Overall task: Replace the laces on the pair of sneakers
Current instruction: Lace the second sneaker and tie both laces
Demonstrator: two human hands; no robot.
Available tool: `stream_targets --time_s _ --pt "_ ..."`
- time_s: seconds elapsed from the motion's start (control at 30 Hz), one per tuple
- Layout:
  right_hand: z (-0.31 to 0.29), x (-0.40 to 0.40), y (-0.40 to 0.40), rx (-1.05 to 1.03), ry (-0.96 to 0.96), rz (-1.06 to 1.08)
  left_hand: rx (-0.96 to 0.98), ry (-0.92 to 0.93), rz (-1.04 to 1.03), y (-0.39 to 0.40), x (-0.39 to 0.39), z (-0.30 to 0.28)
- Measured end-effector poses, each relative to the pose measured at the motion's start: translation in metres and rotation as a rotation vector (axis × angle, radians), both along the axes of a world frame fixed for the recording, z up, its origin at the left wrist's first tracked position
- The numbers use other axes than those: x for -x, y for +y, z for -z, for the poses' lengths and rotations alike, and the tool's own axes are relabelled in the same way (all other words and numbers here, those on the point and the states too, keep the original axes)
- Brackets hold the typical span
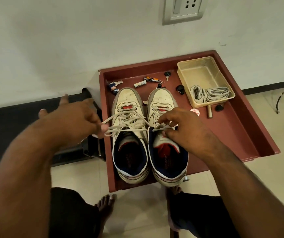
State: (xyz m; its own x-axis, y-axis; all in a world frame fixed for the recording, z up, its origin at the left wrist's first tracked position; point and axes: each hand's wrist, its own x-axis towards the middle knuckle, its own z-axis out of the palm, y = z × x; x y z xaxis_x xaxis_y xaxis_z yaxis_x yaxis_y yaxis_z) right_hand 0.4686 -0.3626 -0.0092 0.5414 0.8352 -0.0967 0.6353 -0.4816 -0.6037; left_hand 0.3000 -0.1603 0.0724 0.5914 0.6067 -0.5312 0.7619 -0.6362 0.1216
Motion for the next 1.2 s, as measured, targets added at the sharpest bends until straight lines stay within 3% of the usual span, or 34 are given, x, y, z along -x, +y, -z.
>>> stream_targets --time_s 0.07,0.17,0.3,0.4,0.5,0.6,0.73,0.83,0.93,1.0,1.13,1.2 --pt "-0.002 -0.001 0.000 0.007 0.010 0.010 -0.074 0.066 -0.044 -0.002 -0.002 0.004" --pt "-0.003 -0.003 0.001 0.002 0.066 -0.006 -0.166 -0.073 -0.117 -0.019 -0.025 0.020" --pt "-0.003 -0.008 -0.001 -0.027 0.188 0.005 -0.180 -0.069 0.007 -0.038 -0.059 0.051" --pt "-0.005 -0.012 -0.006 -0.100 0.391 0.112 -0.271 -0.065 0.063 -0.042 -0.073 0.061" --pt "-0.003 -0.014 -0.004 -0.206 0.419 0.234 -0.263 -0.055 0.064 -0.045 -0.081 0.061" --pt "0.001 -0.016 0.002 -0.251 0.395 0.295 -0.140 -0.226 -0.002 -0.051 -0.086 0.057" --pt "-0.007 -0.021 0.001 -0.315 0.354 0.219 0.351 -0.568 -0.067 -0.063 -0.083 0.036" --pt "-0.013 -0.023 -0.003 -0.363 0.353 0.081 0.558 -0.652 0.021 -0.066 -0.076 0.018" --pt "-0.018 -0.025 -0.008 -0.374 0.490 0.061 0.678 -0.665 0.051 -0.050 -0.068 0.015" --pt "-0.024 -0.028 -0.018 -0.348 0.567 0.035 0.696 -0.684 -0.023 -0.035 -0.062 0.018" --pt "-0.034 -0.038 -0.036 -0.437 0.561 0.148 0.505 -0.635 -0.318 -0.007 -0.049 0.038" --pt "-0.032 -0.040 -0.034 -0.462 0.559 0.169 0.503 -0.608 -0.318 -0.014 -0.048 0.039"
